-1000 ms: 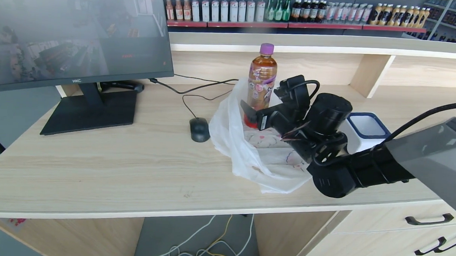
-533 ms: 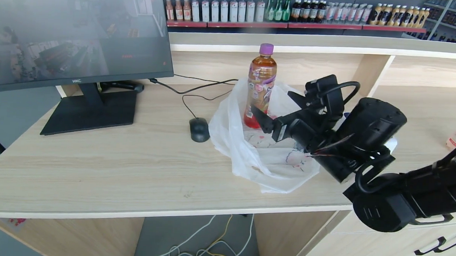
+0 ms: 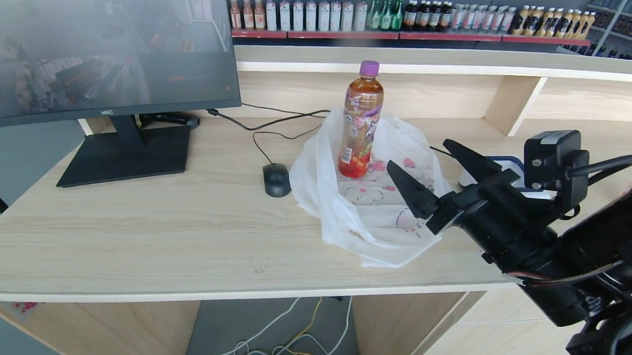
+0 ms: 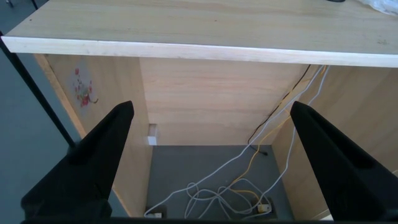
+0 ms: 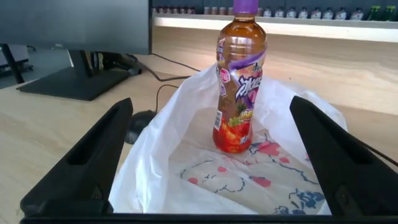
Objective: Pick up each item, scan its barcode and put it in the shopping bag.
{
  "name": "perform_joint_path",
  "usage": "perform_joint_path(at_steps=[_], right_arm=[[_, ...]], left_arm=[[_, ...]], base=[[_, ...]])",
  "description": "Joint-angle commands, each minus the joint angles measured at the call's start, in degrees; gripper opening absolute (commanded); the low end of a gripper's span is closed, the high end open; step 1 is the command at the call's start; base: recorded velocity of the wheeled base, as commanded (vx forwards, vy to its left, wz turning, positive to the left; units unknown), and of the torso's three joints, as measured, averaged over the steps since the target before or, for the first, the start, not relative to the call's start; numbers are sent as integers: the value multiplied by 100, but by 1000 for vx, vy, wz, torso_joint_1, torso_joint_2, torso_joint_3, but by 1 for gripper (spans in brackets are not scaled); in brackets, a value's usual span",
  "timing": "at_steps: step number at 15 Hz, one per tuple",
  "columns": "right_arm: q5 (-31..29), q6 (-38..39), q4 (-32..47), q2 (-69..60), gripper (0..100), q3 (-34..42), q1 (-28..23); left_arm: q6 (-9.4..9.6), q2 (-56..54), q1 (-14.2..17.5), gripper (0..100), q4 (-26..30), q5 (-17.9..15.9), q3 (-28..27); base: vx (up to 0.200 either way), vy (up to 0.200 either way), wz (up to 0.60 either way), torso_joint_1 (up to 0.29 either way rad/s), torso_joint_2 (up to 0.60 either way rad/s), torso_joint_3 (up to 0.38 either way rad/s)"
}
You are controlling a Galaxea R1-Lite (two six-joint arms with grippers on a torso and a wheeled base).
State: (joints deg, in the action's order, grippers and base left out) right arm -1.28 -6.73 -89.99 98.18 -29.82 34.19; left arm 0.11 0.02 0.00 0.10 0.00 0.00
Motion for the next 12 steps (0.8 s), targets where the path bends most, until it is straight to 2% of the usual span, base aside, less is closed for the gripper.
perform_joint_path(at_steps=[1, 2, 5, 12], right_arm=[[-4, 14, -1, -291, 100, 240, 35], [-4, 23, -1, -379, 100, 468, 61], [-4, 23, -1, -616, 100, 934, 175], [5, 40, -1, -704, 100, 811, 272]], left_arm=[[-2, -2, 0, 100, -1, 0, 0], [-11, -2, 0, 100, -1, 0, 0], [-11, -2, 0, 100, -1, 0, 0], [-20, -2, 0, 100, -10, 0, 0]], base=[[0, 0, 0, 0, 0, 0], [0, 0, 0, 0, 0, 0], [-200, 0, 0, 4, 6, 4], [0, 0, 0, 0, 0, 0]])
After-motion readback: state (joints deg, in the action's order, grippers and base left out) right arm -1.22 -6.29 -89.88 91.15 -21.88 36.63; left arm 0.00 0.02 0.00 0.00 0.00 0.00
